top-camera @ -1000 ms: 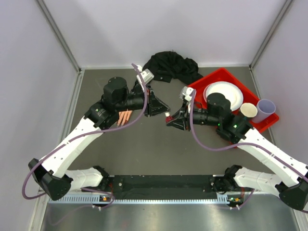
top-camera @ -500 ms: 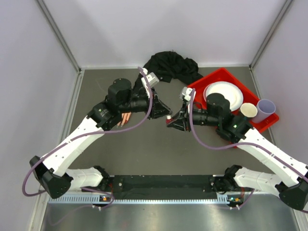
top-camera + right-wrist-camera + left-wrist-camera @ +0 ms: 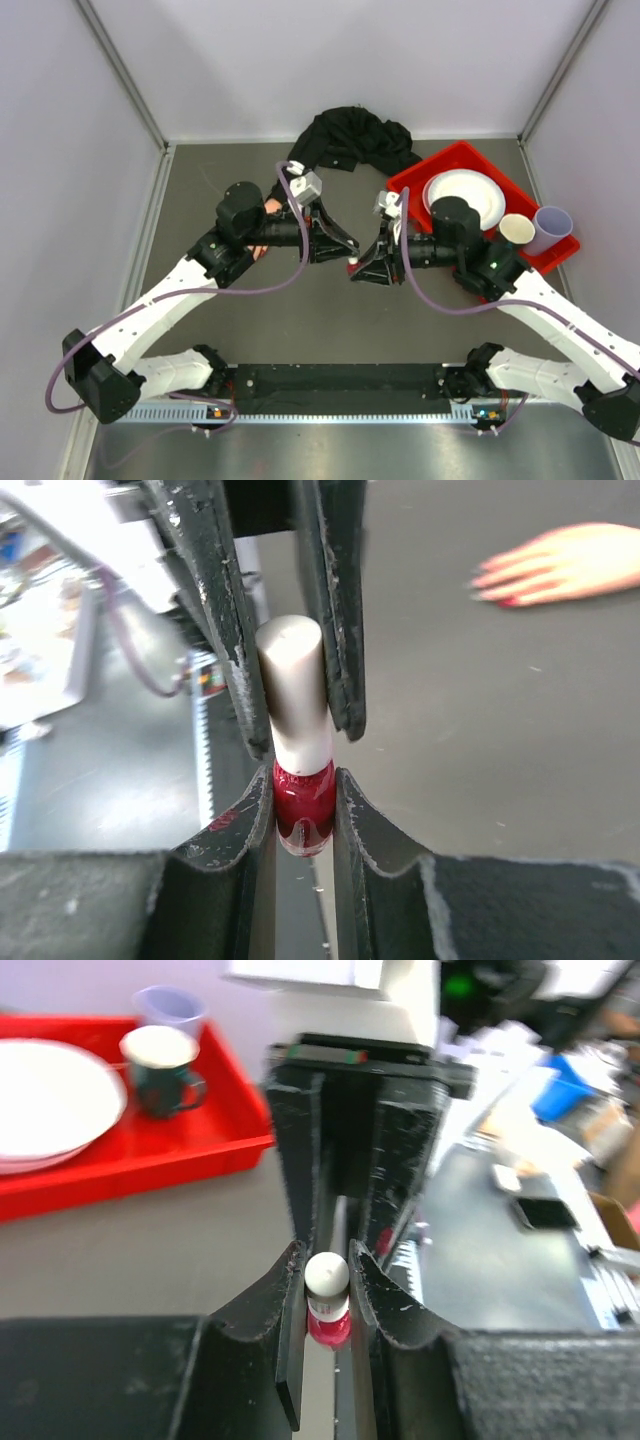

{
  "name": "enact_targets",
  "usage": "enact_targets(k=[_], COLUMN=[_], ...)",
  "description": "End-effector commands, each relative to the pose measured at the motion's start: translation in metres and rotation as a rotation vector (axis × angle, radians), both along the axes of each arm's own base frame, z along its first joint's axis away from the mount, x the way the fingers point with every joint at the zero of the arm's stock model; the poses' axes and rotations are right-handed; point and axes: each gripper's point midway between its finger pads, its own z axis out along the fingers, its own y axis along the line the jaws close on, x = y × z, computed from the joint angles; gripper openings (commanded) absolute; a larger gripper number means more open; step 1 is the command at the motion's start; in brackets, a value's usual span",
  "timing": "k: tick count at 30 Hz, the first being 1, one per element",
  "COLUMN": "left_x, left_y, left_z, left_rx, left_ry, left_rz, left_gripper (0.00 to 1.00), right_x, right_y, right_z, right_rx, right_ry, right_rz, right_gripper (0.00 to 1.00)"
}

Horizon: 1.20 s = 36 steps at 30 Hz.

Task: Paint the nails

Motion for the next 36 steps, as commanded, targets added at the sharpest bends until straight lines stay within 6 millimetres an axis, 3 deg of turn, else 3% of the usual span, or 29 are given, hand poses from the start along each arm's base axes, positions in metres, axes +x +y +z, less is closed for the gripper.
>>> enact_targets(k=[1, 8, 13, 14, 15, 16, 17, 19, 24, 29, 32, 36], left_x=[-0.058, -0.089, -0.088, -0.077, -0.07, -0.062, -0.047, -0.038, -0.026, -0.014, 0.012, 0.037], left_y=[0.004, 0.008, 0.007, 0.002, 0.002, 0.001, -0.002, -0.001, 0.015, 0.029, 0.036, 0.034], left_z=[0.006, 0.014, 0.023, 0.022, 0.031, 0.021, 0.024, 0.036, 0.069, 0.083, 0.086, 0.085], left_rx=[-0.055, -0.083, -0.11, -0.107, -0.108, -0.054, -0.048, -0.055, -0.123, -0.122, -0.136, -0.161], left_ry=[-0.007, -0.055, -0.106, -0.128, -0.159, -0.111, -0.133, -0.141, -0.166, -0.128, -0.015, 0.137], left_rz=[-0.346, -0.508, -0.469, -0.399, -0.345, -0.287, -0.197, -0.117, 0.066, 0.213, 0.382, 0.517], left_gripper=[0.0, 0.0, 0.0, 0.01, 0.08, 0.31, 0.4, 0.57, 0.75, 0.8, 0.76, 0.59], right_x=[-0.023, -0.05, -0.048, -0.046, -0.044, -0.038, -0.033, -0.022, -0.009, -0.003, 0.003, 0.023], right_y=[0.004, -0.002, -0.002, -0.002, -0.003, -0.003, -0.002, -0.004, -0.006, -0.008, -0.009, -0.014], right_z=[0.099, 0.125, 0.132, 0.131, 0.13, 0.124, 0.119, 0.112, 0.107, 0.102, 0.1, 0.1], right_rx=[0.259, 0.338, 0.339, 0.331, 0.319, 0.291, 0.269, 0.233, 0.194, 0.161, 0.153, 0.134], right_ry=[-0.216, -0.205, -0.2, -0.21, -0.214, -0.201, -0.214, -0.218, -0.259, -0.273, -0.277, -0.274], right_rz=[0.144, 0.246, 0.231, 0.222, 0.207, 0.172, 0.156, 0.099, 0.042, 0.018, -0.018, -0.136], right_gripper=[0.0, 0.0, 0.0, 0.0, 0.0, 0.0, 0.0, 0.0, 0.0, 0.0, 0.0, 0.0])
